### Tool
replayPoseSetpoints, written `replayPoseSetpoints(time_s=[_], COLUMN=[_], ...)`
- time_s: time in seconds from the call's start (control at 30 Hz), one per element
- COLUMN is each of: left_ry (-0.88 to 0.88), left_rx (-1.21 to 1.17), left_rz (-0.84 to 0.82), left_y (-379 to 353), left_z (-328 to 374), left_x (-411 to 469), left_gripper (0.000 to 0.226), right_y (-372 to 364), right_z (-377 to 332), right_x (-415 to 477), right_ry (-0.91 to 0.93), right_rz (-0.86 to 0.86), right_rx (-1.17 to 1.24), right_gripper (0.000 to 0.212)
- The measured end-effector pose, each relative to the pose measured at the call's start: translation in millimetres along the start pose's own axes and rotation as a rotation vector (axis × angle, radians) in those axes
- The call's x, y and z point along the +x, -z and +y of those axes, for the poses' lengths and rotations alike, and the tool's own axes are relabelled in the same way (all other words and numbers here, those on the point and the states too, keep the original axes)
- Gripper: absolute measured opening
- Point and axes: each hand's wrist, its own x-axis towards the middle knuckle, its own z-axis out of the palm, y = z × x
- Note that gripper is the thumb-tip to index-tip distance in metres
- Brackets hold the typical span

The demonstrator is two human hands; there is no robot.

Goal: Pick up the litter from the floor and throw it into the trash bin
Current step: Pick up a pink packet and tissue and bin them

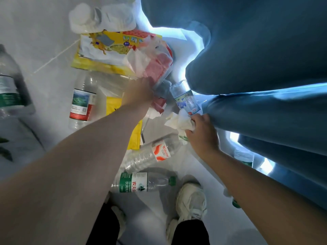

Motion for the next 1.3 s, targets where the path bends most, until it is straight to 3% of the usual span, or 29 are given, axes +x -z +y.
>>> replayPoseSetpoints(time_s=[0.1,0.2,0.33,0.57,0.83,1.07,1.3], left_ry=[0.065,0.109,-0.025,0.28,0.562,0.47,0.413], left_rx=[-0.093,-0.213,-0.252,-0.65,-0.798,-0.745,-0.876], left_rz=[-0.111,-0.05,-0.015,0.147,0.086,-0.009,0.017], left_y=[15,42,97,252,436,526,523], left_z=[3,-3,-12,-21,-24,30,139], left_x=[-5,-18,-50,-152,-287,-374,-434], left_gripper=[0.034,0.019,0.017,0.019,0.02,0.017,0.027], right_y=[8,26,70,183,322,372,390], right_z=[5,6,-6,-68,-151,-146,-65], right_x=[-8,-26,-58,-159,-329,-447,-530], right_ry=[-0.03,-0.058,-0.063,-0.137,-0.225,-0.211,-0.162], right_rz=[-0.007,-0.023,-0.027,-0.015,0.155,0.192,0.283], right_rx=[-0.015,-0.029,-0.023,0.124,0.479,0.53,0.61], right_gripper=[0.031,0.028,0.029,0.026,0.022,0.026,0.03])
